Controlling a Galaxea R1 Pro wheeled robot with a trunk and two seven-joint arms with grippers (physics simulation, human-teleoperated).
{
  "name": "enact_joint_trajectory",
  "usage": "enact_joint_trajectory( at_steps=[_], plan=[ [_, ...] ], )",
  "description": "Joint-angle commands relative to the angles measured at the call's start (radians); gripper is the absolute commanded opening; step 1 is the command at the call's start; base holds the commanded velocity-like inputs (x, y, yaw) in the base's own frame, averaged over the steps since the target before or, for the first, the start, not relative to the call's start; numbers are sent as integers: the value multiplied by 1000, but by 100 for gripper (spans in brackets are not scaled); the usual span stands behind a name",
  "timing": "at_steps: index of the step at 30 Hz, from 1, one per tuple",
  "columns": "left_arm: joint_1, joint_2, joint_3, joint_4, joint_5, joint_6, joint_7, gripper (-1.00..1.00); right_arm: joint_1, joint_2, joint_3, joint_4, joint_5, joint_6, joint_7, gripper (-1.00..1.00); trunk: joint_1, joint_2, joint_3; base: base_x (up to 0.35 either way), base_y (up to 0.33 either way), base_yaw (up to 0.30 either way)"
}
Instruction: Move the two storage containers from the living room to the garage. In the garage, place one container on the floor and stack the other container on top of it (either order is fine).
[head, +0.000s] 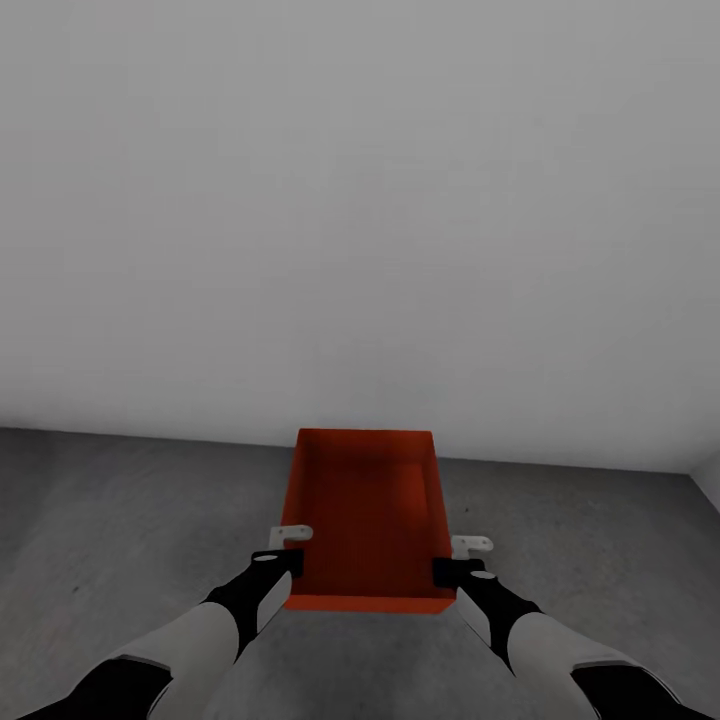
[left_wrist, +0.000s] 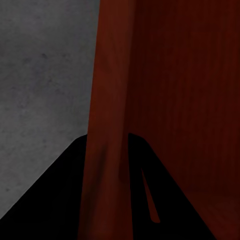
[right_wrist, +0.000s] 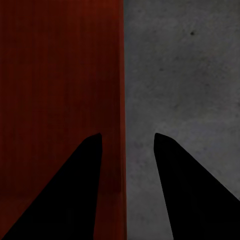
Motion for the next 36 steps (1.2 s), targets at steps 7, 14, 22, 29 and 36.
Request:
enact_joint_trajectory(
  at_steps=[7,14,22,29,36],
  plan=[
    [-1,8,27,-11,-16,5,7,-100,0,-5,-4,3,-9,0,-7,-100,27,-50,-23,0,0,0],
    [-1,8,27,-11,-16,5,7,-100,0,-4,-4,3,-9,0,-8,-100,54,-99,-45,0,0,0],
    [-1,8,27,-10,-16,5,7,-100,0,-5,-5,3,-9,-1,-8,-100,84,-155,-70,0,0,0],
    [-1,8,27,-10,-15,5,7,-100,0,-4,-4,3,-9,-1,-9,-100,111,-204,-92,0,0,0],
    [-1,8,27,-10,-16,5,7,-100,0,-4,-4,3,-9,0,-9,-100,138,-253,-114,0,0,0]
  ],
)
